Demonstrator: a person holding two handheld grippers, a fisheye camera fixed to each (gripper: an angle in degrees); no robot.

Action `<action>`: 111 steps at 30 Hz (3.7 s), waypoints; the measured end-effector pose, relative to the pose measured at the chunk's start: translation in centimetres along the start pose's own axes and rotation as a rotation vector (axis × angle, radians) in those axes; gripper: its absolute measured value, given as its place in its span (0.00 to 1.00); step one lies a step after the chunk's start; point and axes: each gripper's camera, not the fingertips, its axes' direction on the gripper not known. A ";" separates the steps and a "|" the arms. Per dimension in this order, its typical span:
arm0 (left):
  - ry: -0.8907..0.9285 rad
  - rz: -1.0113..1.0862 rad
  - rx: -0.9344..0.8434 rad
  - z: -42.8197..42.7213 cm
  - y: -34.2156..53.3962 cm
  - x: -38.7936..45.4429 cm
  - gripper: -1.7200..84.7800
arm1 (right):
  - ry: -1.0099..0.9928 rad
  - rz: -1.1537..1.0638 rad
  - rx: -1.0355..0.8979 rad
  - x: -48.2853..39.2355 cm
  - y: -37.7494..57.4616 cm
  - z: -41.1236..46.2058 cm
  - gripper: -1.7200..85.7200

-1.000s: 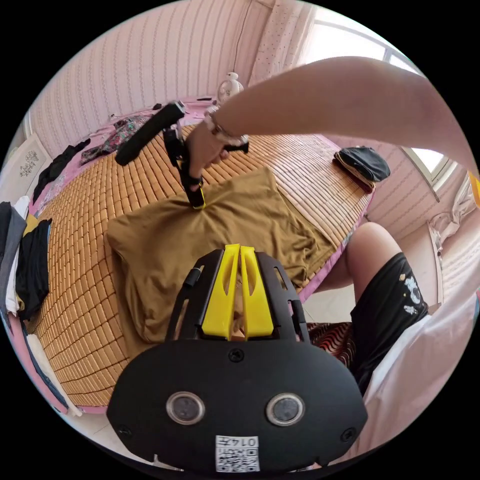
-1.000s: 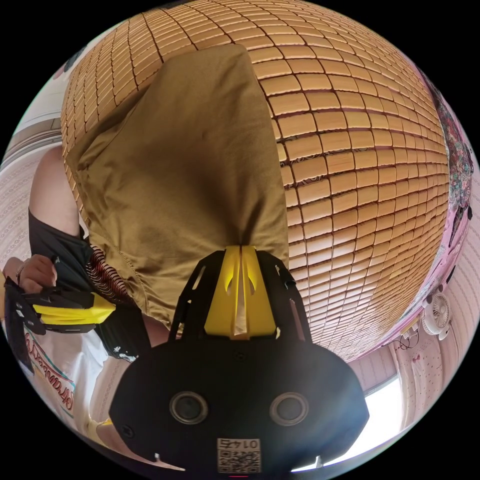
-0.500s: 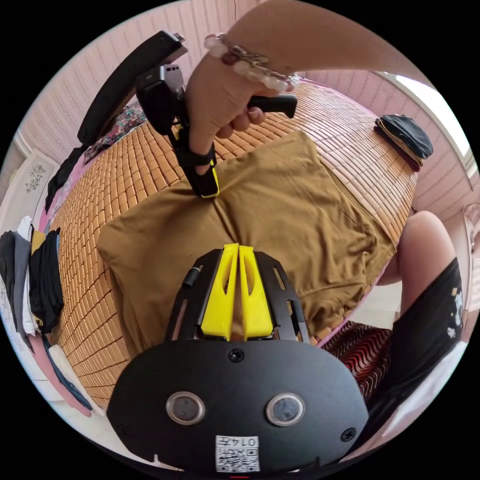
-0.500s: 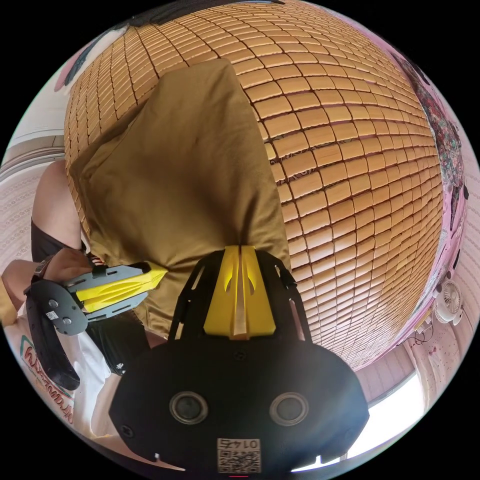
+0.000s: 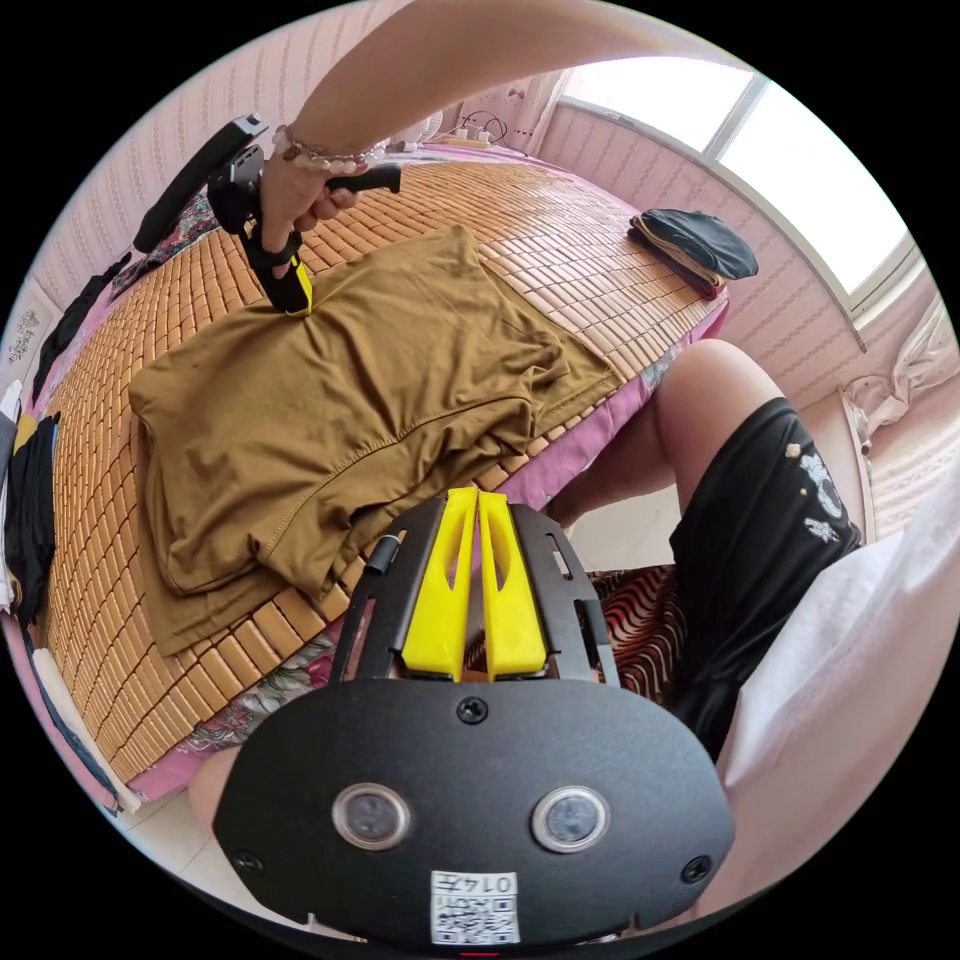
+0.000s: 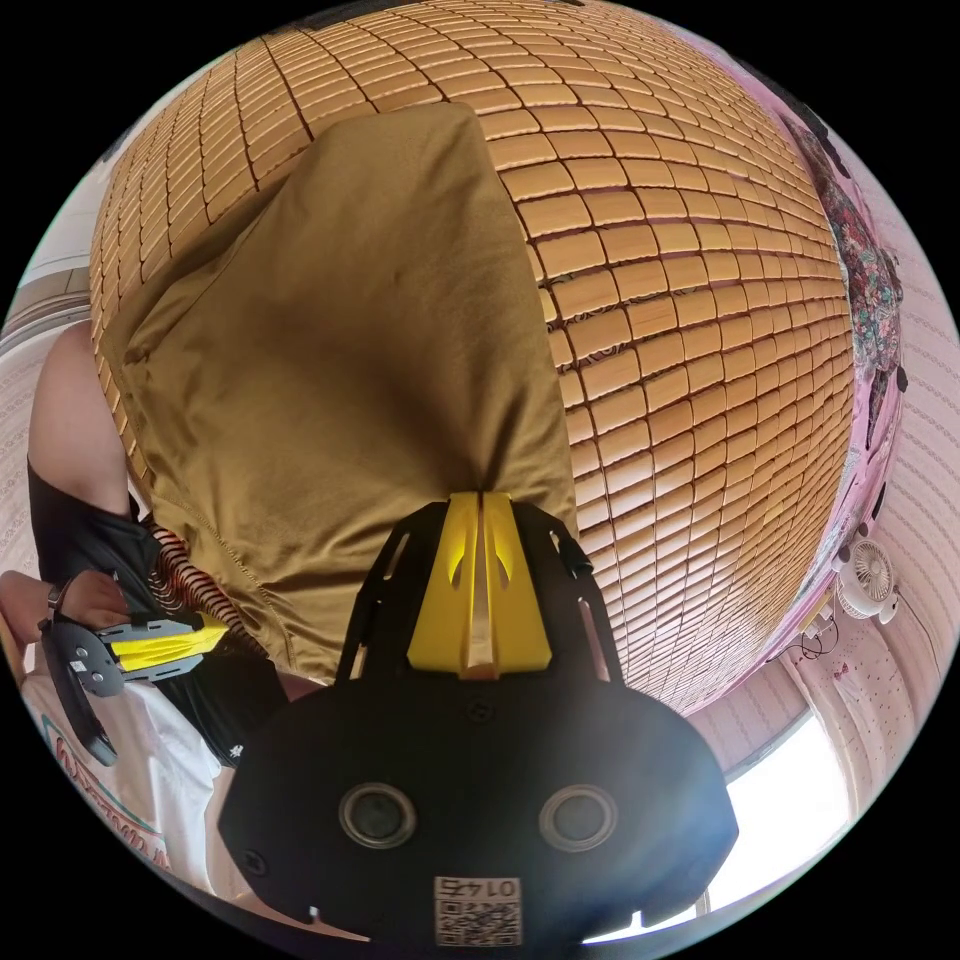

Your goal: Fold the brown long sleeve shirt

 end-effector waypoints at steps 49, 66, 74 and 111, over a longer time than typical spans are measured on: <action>0.078 0.281 0.182 4.7 -4.1 2.9 0.18 | -1.194 0.865 1.100 -0.4 73.6 18.0 0.10; 0.240 0.254 0.170 -1.8 4.7 1.0 0.03 | -1.040 1.298 1.311 -1.2 78.7 22.8 0.08; 0.199 0.254 0.405 -5.6 4.5 2.0 0.03 | -0.788 1.179 1.431 -3.0 86.4 14.2 0.04; -0.090 -0.446 0.264 -1.0 8.0 -8.3 0.05 | -0.411 0.460 0.871 -6.3 56.2 -5.5 0.03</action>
